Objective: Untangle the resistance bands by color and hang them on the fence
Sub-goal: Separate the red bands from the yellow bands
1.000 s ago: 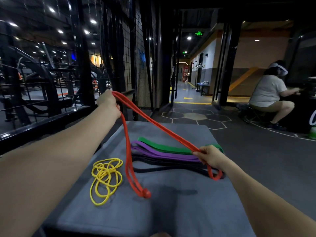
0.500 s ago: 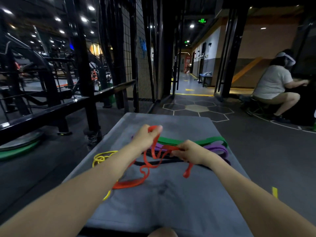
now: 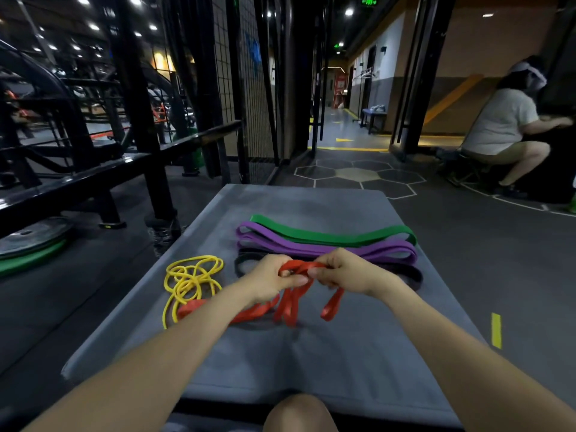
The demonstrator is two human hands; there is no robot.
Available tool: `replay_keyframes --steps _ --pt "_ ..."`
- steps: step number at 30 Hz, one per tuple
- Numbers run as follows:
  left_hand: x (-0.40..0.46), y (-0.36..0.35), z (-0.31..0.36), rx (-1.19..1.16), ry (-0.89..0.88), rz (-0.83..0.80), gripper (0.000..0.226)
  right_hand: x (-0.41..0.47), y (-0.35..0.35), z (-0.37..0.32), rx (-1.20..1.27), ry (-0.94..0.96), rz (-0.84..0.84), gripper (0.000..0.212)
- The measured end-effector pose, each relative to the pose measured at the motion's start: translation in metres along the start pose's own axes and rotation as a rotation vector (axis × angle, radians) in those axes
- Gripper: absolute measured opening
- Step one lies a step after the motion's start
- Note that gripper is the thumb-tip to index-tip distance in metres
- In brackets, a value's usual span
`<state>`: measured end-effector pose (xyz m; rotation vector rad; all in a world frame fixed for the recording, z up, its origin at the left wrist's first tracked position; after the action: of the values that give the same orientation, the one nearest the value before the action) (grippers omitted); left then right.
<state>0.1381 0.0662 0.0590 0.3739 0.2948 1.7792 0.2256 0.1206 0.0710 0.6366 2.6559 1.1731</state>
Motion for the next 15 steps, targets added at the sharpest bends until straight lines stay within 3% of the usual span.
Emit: replay_keyframes --steps 5,10,15 --pt "0.003 0.003 -0.004 0.029 -0.040 0.038 0.021 0.001 -0.002 0.002 0.079 -0.002 0.021 0.032" --pt "0.000 0.010 0.001 -0.025 -0.052 0.064 0.006 -0.005 -0.001 0.009 0.088 0.015 0.048 0.023" --pt "-0.007 0.053 -0.026 -0.071 0.036 0.254 0.011 -0.020 0.000 0.044 0.125 -0.079 0.088 0.016"
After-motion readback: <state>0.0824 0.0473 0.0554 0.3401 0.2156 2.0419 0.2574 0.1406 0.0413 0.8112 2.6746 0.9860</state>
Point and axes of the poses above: each hand's wrist, its own x-axis towards the middle knuckle, its own y-axis out of the back of the hand, z = x × y, the point moved 9 cm from there along x, towards the middle knuckle, and after that the axes turned 9 degrees about -x, right-handed, at the moved point
